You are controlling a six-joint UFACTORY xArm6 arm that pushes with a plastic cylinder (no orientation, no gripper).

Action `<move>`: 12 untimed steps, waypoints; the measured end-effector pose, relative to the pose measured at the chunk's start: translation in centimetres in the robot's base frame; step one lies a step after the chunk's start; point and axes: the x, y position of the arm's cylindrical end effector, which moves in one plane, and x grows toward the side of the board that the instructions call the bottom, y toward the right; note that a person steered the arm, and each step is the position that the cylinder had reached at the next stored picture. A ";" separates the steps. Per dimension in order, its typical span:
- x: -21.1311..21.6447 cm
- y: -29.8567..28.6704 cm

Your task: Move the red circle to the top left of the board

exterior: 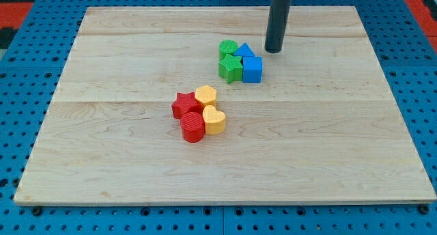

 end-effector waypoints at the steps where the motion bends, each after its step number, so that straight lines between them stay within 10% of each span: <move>1: 3.6 2.2; 4: 18.2 -5.1; 12: 15.3 -26.2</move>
